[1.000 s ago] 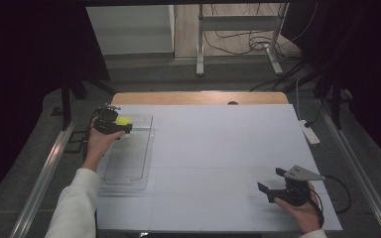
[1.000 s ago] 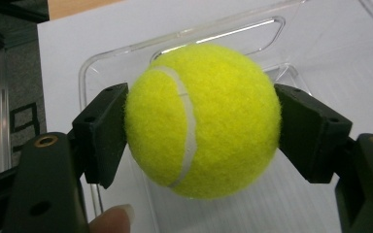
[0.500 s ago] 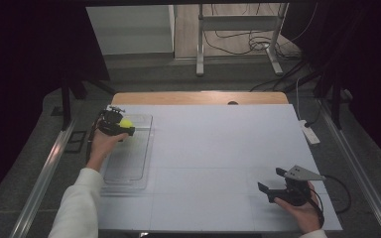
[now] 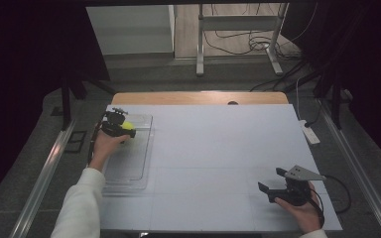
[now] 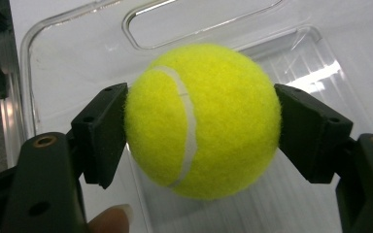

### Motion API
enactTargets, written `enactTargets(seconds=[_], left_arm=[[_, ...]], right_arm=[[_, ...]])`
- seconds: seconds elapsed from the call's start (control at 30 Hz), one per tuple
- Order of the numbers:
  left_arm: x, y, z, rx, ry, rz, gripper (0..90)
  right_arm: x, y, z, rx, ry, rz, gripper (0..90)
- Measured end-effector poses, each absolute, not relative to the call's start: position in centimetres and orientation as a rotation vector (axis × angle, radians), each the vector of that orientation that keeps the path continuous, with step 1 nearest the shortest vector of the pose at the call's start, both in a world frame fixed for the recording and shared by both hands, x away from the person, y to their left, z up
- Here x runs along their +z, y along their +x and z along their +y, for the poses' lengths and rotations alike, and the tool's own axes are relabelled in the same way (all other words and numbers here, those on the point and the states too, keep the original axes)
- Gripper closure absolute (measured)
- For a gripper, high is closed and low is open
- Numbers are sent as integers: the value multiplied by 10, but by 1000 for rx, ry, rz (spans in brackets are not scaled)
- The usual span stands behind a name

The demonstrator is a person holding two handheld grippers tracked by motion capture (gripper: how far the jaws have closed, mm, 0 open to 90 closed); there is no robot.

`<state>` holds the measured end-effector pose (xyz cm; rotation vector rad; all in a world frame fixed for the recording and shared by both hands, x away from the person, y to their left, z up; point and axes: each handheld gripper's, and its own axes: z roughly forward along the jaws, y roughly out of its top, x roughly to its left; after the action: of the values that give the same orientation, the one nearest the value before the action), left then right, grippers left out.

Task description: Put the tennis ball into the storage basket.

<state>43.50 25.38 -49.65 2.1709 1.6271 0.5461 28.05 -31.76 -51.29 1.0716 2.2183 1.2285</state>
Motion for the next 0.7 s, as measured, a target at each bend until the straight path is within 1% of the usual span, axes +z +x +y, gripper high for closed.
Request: enactTargets(seconds=[0.5, 0.57, 0.7], left_arm=[[-501, 435, 255, 561, 2182, 1655, 252], [-501, 435, 254, 562, 2175, 1650, 241], [-497, 433, 253, 580, 2153, 1637, 178]], right_arm=[[-513, 281, -317, 1226, 1072, 2219, 97], [-513, 281, -317, 1226, 1072, 2220, 97], [-513, 280, -317, 1227, 1073, 2219, 97]])
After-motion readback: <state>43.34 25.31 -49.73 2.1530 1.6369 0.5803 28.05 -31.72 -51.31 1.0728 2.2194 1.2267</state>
